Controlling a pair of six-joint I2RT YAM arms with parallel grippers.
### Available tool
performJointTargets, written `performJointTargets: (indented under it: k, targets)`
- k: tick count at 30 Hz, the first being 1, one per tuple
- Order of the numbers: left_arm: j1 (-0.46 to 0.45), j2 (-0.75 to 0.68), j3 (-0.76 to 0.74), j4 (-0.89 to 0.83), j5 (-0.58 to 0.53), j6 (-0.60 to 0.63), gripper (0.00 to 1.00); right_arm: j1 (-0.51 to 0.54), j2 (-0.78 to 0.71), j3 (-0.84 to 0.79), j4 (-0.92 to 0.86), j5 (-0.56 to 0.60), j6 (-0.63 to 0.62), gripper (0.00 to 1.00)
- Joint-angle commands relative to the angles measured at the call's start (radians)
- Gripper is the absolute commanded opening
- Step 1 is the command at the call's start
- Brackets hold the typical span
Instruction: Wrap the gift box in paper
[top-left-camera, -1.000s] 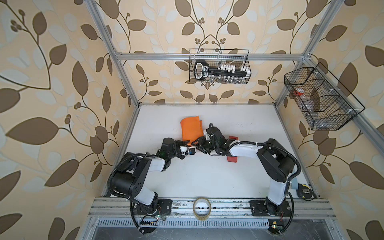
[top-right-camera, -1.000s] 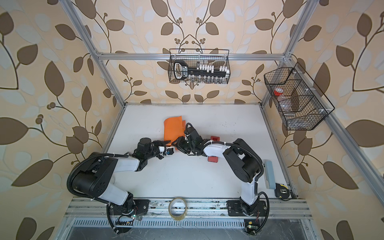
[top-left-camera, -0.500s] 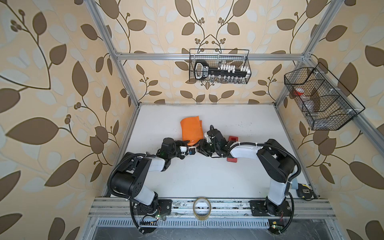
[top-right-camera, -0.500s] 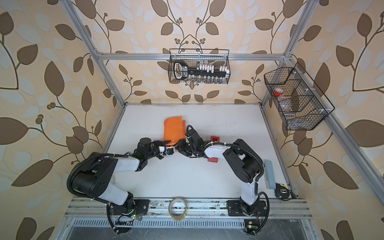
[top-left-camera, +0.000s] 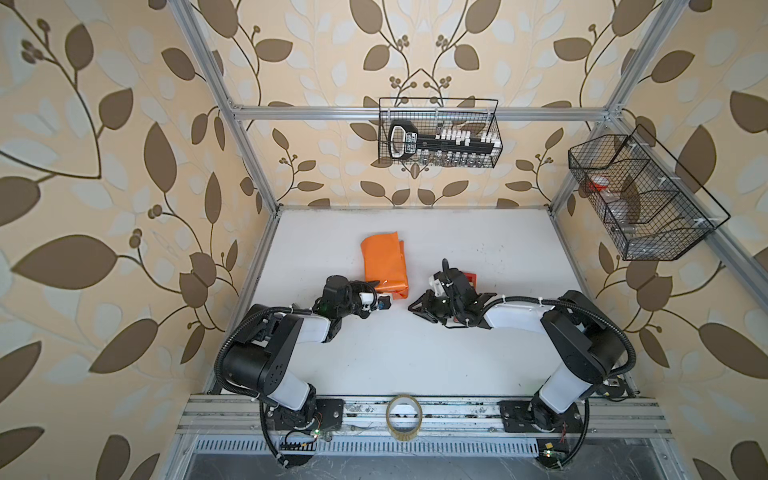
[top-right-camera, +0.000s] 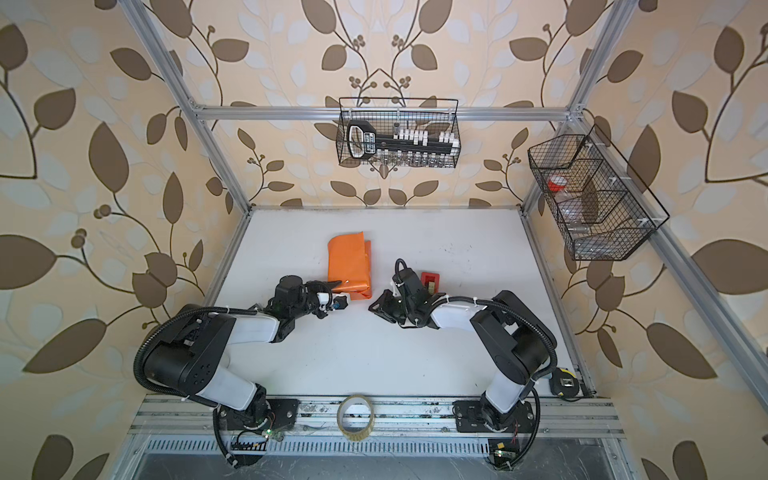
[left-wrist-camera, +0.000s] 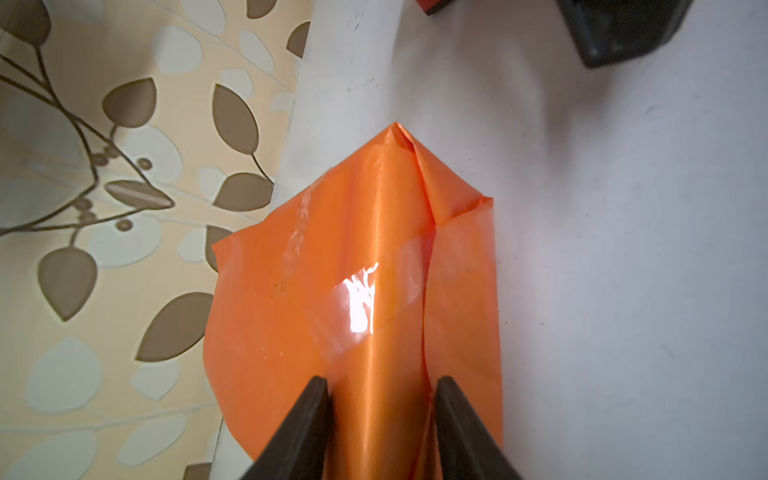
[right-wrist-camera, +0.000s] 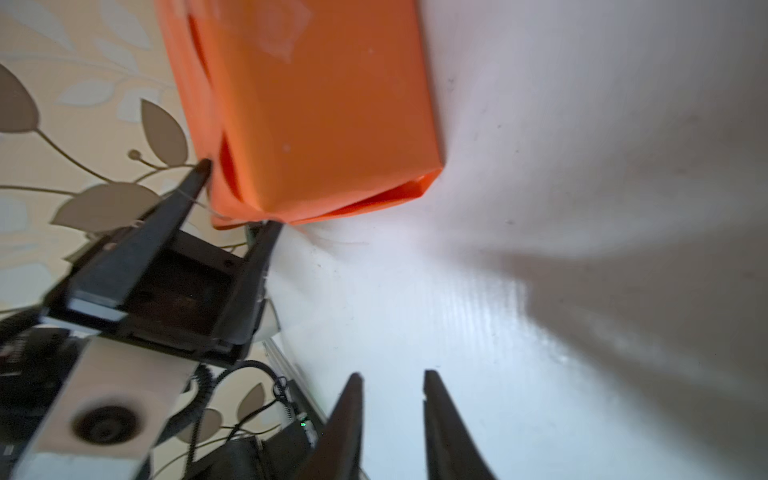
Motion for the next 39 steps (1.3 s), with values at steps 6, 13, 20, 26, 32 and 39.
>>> performJointTargets:
  k: [6,13,20,26,32,39]
  targets:
    - [-0.012,0.019,-0.014,-0.107,0.000,-0.016,0.43,0.031,0.152,0.202,0.032,0.000,-0.051,0.00]
    - [-0.012,0.017,-0.023,-0.102,0.000,-0.012,0.43,0.046,0.232,0.257,0.073,0.088,-0.051,0.00]
    - [-0.012,0.016,-0.029,-0.099,0.003,-0.014,0.43,0.052,0.244,0.204,0.129,0.200,-0.046,0.00]
    - [-0.014,0.016,-0.025,-0.100,0.005,-0.017,0.43,0.052,0.291,0.212,0.166,0.226,-0.033,0.00]
    - [-0.015,0.017,-0.021,-0.109,0.003,-0.016,0.43,0.044,0.316,0.196,0.170,0.225,-0.053,0.00]
    - [-0.015,0.015,-0.025,-0.107,0.000,-0.016,0.43,0.012,0.320,0.180,0.193,0.194,-0.065,0.00]
